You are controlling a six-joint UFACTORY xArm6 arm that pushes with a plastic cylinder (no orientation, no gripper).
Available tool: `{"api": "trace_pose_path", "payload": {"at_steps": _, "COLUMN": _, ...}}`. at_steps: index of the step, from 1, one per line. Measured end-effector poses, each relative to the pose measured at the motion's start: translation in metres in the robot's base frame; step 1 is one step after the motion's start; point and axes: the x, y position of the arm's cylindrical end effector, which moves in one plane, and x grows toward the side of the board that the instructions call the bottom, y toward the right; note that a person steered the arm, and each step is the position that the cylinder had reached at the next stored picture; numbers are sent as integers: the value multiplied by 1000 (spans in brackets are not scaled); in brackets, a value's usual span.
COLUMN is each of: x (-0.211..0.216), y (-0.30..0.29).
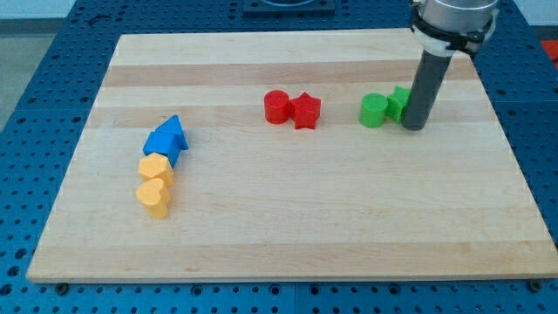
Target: Slide the green star along with green circle to the red star
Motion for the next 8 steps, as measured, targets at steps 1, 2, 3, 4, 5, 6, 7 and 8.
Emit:
{"api": "trace_pose_path", "payload": {"at_steps": 1, "x": 10, "y": 56}}
{"api": "trace_pose_path", "payload": {"at_steps": 2, "x": 4, "y": 59}}
{"api": "trace_pose_path", "payload": {"at_steps": 3, "x": -17, "y": 58}}
{"api": "trace_pose_path", "payload": {"at_steps": 4, "x": -34, "y": 44}}
{"api": "trace_pose_path", "payload": {"at_steps": 5, "x": -35, "y": 36}}
{"api": "trace_pose_path", "payload": {"at_steps": 6, "x": -35, "y": 25}}
{"api": "trace_pose_path", "payload": {"at_steps": 7, "x": -14, "y": 6}}
{"api": "trace_pose_path", "payload": {"at_steps": 8, "x": 9, "y": -13}}
